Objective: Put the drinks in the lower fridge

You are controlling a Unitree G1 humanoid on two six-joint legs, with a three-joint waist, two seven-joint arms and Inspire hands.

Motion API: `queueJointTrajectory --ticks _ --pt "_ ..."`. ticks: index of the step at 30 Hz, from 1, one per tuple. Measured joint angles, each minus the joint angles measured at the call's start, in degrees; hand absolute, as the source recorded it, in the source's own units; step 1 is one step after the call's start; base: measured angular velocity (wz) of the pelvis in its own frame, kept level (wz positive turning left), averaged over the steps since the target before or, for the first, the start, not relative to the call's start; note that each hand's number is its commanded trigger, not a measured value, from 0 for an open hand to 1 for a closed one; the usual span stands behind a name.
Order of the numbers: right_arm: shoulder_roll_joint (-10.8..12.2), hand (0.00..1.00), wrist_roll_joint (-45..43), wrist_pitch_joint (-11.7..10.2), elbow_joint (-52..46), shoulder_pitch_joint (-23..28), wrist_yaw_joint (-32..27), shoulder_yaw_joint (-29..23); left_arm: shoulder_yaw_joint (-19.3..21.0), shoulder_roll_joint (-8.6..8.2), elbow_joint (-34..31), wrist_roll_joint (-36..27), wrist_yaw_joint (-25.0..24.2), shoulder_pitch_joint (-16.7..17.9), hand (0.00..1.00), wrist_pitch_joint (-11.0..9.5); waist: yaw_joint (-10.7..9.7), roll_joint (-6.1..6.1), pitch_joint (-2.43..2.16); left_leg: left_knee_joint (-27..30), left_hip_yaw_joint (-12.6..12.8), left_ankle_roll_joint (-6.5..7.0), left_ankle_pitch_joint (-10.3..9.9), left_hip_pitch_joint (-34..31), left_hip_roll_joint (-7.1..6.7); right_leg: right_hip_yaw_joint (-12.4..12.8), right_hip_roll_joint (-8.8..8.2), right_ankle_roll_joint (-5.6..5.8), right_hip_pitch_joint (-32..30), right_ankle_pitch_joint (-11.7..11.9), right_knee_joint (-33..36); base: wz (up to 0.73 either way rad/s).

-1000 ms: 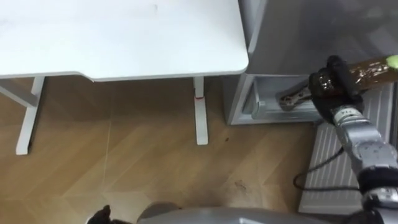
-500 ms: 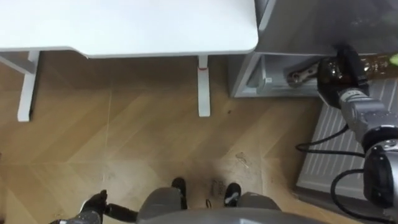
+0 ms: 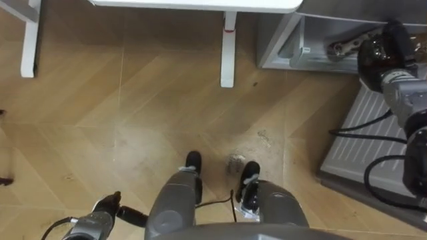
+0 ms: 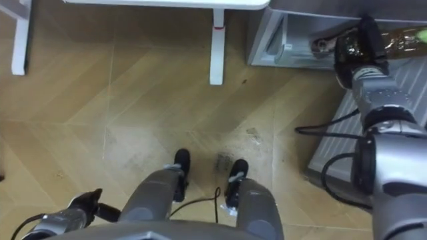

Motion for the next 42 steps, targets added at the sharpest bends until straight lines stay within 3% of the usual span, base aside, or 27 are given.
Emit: queueJointTrajectory --ticks 5,16,29,30,31,32,33,42 --pt "-0.1 1.0 -2.3 0.7 0.6 -0.3 -1.8 1.0 -0.1 0.0 0.0 -1.5 0.1 0.0 0.0 0.0 2.0 -0.03 0.02 0.0 0.0 0.05 0.3 -1.4 -0.31 0.1 -0.48 0.04 -1.6 -0.2 1.2 0.04" --pt "-0.1 1.0 -4.1 2.2 0.6 -2.1 -5.0 1.1 -0.1 0.0 0.4 -2.2 -0.1 -0.2 0.0 0.0 1.9 -0.54 0.32 0.0 0.5 0.22 0.4 -2.8 -0.88 0.4 -1.5 0.07 -4.0 -1.0 3.4 0.0" --pt "-0.1 1.0 -4.6 4.1 1.7 -2.1 -3.5 4.6 -2.3 -0.18 0.5 -2.2 -1.0 -0.2 0.0 0.0 4.3 -0.82 0.5 0.0 0.5 0.22 0.4 -2.8 -0.87 0.0 -1.48 0.08 -3.9 -1.1 3.2 0.0" --pt "-0.1 0.8 -4.6 4.1 1.6 -2.1 -3.5 4.6 -2.3 -0.19 0.5 -2.2 -1.0 -0.2 0.0 -0.1 4.4 -0.83 0.5 0.0 0.5 0.22 0.4 -2.8 -0.87 0.0 -1.49 0.09 -3.9 -1.1 3.2 0.0" --pt "-0.1 0.36 -4.5 4.1 1.5 -2.2 -3.5 4.6 -2.3 -0.19 0.4 -2.1 -1.0 -0.2 0.0 -0.2 4.6 -0.86 0.52 -0.1 0.5 0.22 0.4 -2.8 -0.87 0.0 -1.48 0.09 -3.9 -1.1 3.1 0.0" --pt "-0.1 0.07 -4.5 4.1 1.5 -2.4 -3.5 4.6 -2.3 -0.19 0.4 -2.1 -1.0 -0.2 0.0 -0.4 4.7 -0.86 0.52 -0.1 0.5 0.22 0.4 -2.8 -0.87 0.0 -1.49 0.1 -3.9 -1.1 3.1 0.0" --pt "-0.1 0.0 -4.5 4.1 1.5 -2.5 -3.5 4.6 -2.2 -0.19 0.4 -2.1 -1.0 -0.2 0.0 -0.5 4.7 -0.86 0.52 -0.1 0.5 0.22 0.4 -2.9 -0.87 0.1 -1.5 0.1 -3.9 -1.1 3.1 0.0" --pt "-0.2 0.0 -8.1 4.8 1.6 -5.0 -3.5 4.5 -2.1 -0.08 0.4 -2.2 -0.9 -0.2 0.0 -0.9 3.2 -0.84 0.51 0.1 0.5 0.3 0.5 -3.6 -1.44 -0.5 -2.37 0.34 -4.7 -1.6 4.0 0.03"
